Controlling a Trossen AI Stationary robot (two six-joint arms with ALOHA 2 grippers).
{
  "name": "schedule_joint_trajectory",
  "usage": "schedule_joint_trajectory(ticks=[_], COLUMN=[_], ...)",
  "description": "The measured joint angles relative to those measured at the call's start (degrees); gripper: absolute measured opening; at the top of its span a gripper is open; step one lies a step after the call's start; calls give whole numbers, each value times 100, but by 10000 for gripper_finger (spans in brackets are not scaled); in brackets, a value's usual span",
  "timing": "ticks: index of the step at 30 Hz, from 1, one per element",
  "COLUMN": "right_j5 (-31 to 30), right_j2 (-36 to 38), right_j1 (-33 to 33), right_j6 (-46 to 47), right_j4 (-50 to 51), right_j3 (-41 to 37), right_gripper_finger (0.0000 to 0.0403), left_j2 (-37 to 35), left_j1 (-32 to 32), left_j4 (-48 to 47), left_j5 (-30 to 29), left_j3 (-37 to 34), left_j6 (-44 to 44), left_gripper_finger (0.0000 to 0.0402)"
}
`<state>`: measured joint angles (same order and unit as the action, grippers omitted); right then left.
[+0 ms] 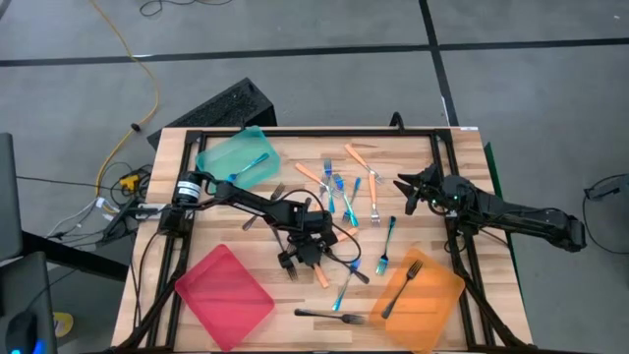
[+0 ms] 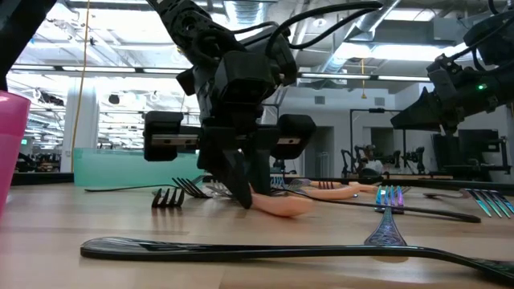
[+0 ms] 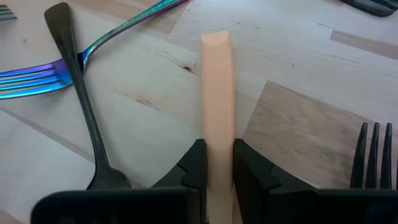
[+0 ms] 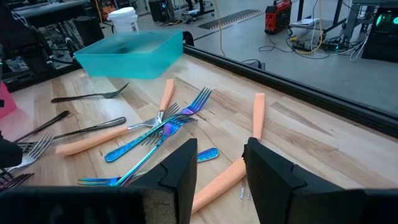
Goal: Sort silverware by color (type)
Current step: Put the orange fork into the red bin
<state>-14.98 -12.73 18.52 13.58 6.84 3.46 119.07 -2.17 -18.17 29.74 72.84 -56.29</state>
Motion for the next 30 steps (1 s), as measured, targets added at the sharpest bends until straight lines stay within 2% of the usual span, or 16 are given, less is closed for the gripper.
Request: schedule_joint_trajectory(ticks=[6, 10, 16, 27, 30], right_j5=[0, -2, -4, -2, -2], right_j2=[0, -2, -7, -7, -3], right_j1=[0, 0, -2, 0, 0], right_j6=[0, 0, 1, 31, 33], right_j4=[2, 1, 0, 2, 0], right_j3=[-1, 0, 0, -1, -2], right_gripper_finger=[155, 155, 155, 155, 155], left_j2=[-1, -62, -201, -370, -509], left_j1=[0, 0, 9, -13, -15], left_j4=[55, 61, -452, -2035, -2314], left_j5=[108, -53, -157, -357, -565], left_j3=[0, 21, 328, 1491, 1848], left_j6=[268, 432, 470, 502, 599], left_gripper_finger=[32, 32, 32, 32, 32])
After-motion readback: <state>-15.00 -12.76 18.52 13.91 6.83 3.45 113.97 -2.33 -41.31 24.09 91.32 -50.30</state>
